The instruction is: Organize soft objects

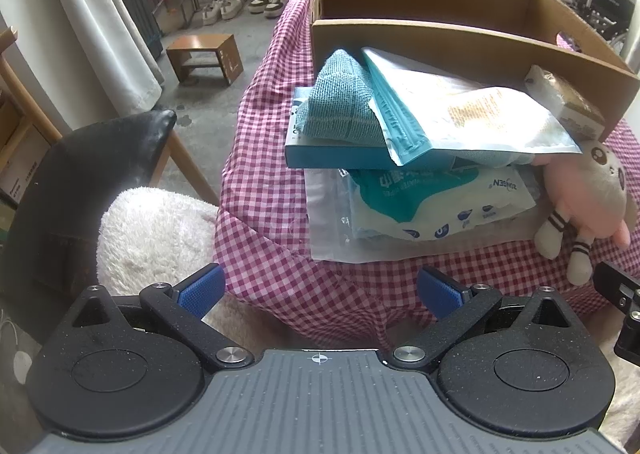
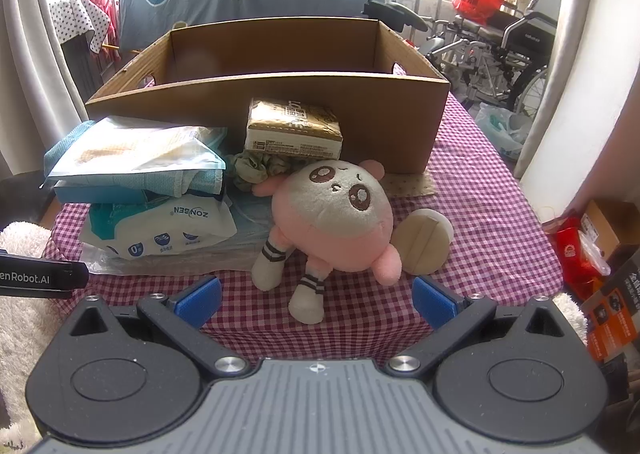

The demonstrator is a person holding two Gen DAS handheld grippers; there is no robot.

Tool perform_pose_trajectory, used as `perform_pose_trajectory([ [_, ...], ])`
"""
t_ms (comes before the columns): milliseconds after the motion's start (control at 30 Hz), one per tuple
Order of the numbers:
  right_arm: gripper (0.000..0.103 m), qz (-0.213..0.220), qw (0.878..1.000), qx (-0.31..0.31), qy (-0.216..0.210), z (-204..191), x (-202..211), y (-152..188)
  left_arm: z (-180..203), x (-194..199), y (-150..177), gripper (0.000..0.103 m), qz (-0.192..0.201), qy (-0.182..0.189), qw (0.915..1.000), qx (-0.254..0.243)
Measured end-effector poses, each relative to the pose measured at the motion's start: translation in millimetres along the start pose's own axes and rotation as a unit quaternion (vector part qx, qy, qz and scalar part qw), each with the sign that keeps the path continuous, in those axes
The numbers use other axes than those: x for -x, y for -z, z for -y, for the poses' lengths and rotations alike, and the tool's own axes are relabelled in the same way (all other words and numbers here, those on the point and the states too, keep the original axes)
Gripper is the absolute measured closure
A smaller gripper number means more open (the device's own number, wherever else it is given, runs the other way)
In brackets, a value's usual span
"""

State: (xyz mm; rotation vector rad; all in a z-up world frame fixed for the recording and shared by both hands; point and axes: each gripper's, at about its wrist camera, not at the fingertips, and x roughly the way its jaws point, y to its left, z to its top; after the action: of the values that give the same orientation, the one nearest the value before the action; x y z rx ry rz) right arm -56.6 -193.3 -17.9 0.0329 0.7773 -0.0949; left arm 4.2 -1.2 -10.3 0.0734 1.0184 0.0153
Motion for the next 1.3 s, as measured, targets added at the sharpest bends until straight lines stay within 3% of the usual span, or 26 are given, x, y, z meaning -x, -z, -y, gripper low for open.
perform_pose_trajectory([
  [1300,0.0,0.002,1.0,-0.001,-0.001,1.4,-2.5,0.6,1.9,-1.0,-0.2,0.001,-0.007,-0.005,1.0,-0.004],
])
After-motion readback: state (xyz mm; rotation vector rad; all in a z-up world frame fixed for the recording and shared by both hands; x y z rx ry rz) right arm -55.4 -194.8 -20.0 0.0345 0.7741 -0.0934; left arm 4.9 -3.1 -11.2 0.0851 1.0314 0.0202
